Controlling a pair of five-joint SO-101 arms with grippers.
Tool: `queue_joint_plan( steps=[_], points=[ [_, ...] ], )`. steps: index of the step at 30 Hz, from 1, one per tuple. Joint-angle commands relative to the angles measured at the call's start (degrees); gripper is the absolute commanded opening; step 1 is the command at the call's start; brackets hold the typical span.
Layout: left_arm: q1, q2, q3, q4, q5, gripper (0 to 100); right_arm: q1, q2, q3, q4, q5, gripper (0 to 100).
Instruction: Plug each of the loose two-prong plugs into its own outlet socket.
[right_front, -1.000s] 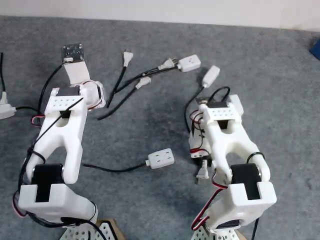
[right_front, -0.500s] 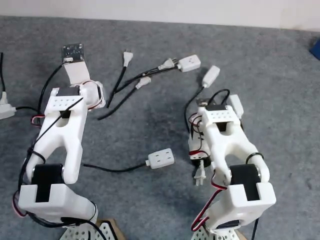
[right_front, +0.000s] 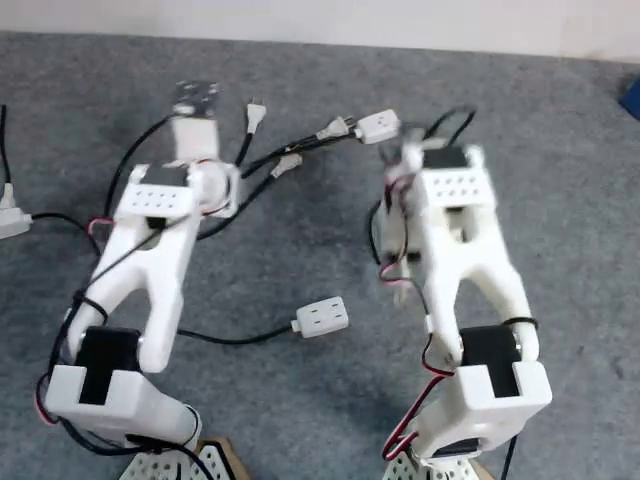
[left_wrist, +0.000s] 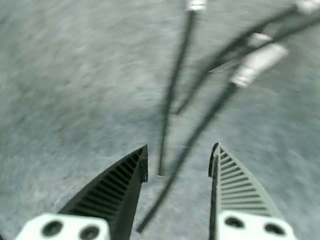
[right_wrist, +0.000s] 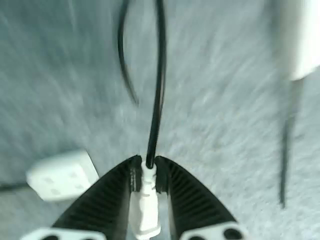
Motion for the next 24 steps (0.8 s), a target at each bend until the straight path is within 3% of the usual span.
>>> queue_joint_plan(
  steps=[1, 7, 13, 19, 24],
  points=[
    [4.6, -0.9, -10.8, 12.8, -3.3, 21, 1.7, -1.5, -17.5, 2.8, -3.5, 0.7],
    [7.7, -0.9, -30.1, 33.8, -6.9, 21, -5.1, -1.4, -22.5, 0.3, -11.3, 0.7],
    [2.9, -0.9, -47.3, 49.6, -7.4, 21, -13.7, -1.5, -22.5, -2.7, -14.9, 0.7],
    [-5.5, -1.9, -44.7, 51.6, -7.4, 21, -20.8, -1.6, -21.2, -3.0, -15.3, 0.7],
    [-6.0, -6.2, -36.6, 51.6, -16.8, 22, -24.0, -1.7, -22.2, -3.5, -15.0, 0.7]
  ],
)
